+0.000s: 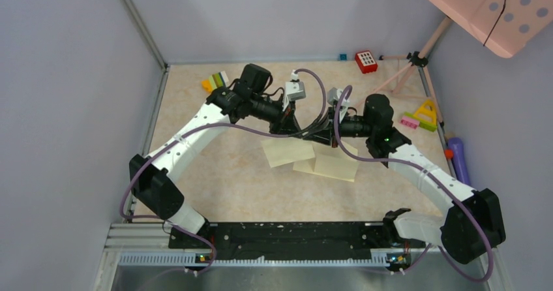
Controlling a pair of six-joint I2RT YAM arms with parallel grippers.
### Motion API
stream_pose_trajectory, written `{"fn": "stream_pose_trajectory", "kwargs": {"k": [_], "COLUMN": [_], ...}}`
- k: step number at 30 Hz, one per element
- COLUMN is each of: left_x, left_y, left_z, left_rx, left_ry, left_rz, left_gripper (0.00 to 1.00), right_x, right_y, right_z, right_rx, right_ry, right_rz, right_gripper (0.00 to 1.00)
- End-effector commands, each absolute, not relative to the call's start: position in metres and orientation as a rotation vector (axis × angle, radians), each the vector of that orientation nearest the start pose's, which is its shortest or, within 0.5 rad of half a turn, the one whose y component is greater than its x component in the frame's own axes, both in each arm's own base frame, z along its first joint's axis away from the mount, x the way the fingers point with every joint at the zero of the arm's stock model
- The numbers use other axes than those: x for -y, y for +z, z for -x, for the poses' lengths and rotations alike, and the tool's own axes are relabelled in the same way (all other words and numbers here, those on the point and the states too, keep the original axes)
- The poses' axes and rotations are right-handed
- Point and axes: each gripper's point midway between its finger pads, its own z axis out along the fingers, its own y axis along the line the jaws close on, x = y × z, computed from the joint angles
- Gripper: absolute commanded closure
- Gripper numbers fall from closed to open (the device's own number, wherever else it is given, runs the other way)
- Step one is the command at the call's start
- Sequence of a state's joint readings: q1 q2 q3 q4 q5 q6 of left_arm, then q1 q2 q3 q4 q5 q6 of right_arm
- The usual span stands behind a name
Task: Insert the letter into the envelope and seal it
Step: Fold the letter.
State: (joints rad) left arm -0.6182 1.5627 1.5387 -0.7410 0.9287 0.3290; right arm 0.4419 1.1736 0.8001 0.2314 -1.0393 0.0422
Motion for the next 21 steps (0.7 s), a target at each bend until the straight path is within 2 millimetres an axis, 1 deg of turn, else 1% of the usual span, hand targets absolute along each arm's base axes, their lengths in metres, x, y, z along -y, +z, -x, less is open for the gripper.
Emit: {"fn": "stream_pose_trajectory", "kwargs": {"k": [1,4,5,6,7,8,10,11,12,13,14,17,19,20,21], "left_x": [0.332,0.331,0.329,0.327,0.325,0.322,0.316,0.312,0.31,0.308,0.306,0.301,0.296,0.294,0.291], "left_y": [0.291,0.29,0.289,0.287,0.285,0.282,0.276,0.273,0.27,0.268,0.265,0.26,0.26,0.261,0.262], "left_z": [-0.231,-0.23,-0.23,-0.23,-0.229,-0.23,-0.231,-0.23,-0.23,-0.229,-0.229,-0.227,-0.228,-0.229,-0.23], "left_rx": [-1.671,-1.678,-1.681,-1.689,-1.694,-1.695,-1.711,-1.722,-1.73,-1.738,-1.753,-1.772,-1.778,-1.777,-1.78], "left_ry": [-1.222,-1.219,-1.211,-1.198,-1.179,-1.15,-1.105,-1.09,-1.081,-1.076,-1.072,-1.06,-1.047,-1.039,-1.033], "left_rz": [-1.419,-1.423,-1.429,-1.435,-1.444,-1.459,-1.47,-1.478,-1.489,-1.499,-1.505,-1.525,-1.525,-1.52,-1.514], "left_gripper": [1.0,1.0,0.91,0.78,0.69,0.64,0.61,0.62,0.7,0.87,1.0,0.99,0.69,0.61,0.56], "right_x": [-0.275,-0.275,-0.275,-0.274,-0.274,-0.273,-0.271,-0.271,-0.271,-0.271,-0.27,-0.269,-0.268,-0.267,-0.266], "right_y": [0.281,0.282,0.283,0.284,0.285,0.287,0.289,0.291,0.291,0.292,0.292,0.294,0.295,0.296,0.297], "right_z": [-0.232,-0.232,-0.231,-0.231,-0.231,-0.231,-0.231,-0.231,-0.23,-0.23,-0.23,-0.229,-0.23,-0.23,-0.23], "right_rx": [-1.344,-1.337,-1.335,-1.332,-1.331,-1.329,-1.306,-1.3,-1.298,-1.296,-1.296,-1.293,-1.291,-1.289,-1.286], "right_ry": [1.18,1.176,1.174,1.169,1.164,1.158,1.128,1.124,1.123,1.123,1.123,1.122,1.118,1.116,1.113], "right_rz": [1.122,1.123,1.124,1.124,1.122,1.119,1.131,1.133,1.133,1.134,1.133,1.132,1.129,1.127,1.125], "right_gripper": [1.0,1.0,1.0,1.0,1.0,1.0,1.0,1.0,1.0,1.0,1.0,1.0,1.0,1.0,1.0]}}
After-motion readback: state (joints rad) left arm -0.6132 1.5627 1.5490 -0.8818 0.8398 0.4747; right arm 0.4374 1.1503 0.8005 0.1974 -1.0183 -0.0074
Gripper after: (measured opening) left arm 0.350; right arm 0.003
